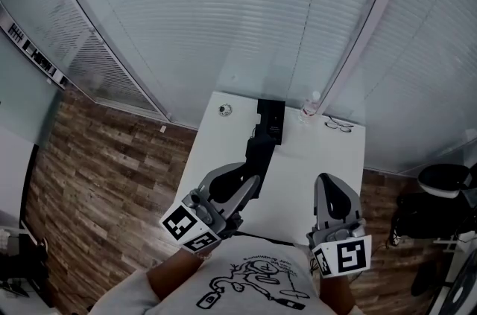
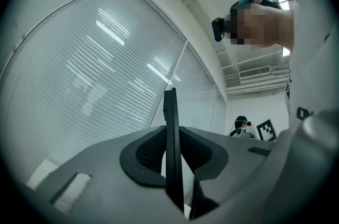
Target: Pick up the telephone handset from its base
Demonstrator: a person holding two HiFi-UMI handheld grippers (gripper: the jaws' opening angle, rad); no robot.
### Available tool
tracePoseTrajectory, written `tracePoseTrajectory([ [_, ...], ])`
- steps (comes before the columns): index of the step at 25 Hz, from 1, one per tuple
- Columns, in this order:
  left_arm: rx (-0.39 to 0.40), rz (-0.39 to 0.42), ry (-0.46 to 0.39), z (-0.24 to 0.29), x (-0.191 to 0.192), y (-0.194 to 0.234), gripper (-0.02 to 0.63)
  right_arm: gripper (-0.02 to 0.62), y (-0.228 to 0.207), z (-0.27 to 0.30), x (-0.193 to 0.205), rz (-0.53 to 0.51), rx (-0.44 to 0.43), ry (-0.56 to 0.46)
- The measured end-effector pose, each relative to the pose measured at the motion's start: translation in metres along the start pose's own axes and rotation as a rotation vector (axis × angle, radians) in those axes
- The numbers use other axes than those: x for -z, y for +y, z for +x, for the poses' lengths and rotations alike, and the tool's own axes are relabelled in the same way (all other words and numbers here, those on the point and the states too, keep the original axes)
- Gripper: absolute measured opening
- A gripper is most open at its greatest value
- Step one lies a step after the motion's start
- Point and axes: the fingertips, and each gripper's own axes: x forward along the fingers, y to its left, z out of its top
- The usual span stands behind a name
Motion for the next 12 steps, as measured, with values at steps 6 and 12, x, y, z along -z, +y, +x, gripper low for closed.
tracePoseTrajectory([
  [6, -0.01, -0.006, -0.007, -0.0041, -0.0017, 0.0031, 0.069, 0.006, 0.004, 0.0028, -0.0013, -0.005, -0.008, 0.002],
  [12, -0.006, -0.016, -0.009, -0.0027, 0.0004, 0.0078, 0.069, 0.006, 0.0034, 0.0072, 0.0021, -0.003, -0.012, 0.006],
])
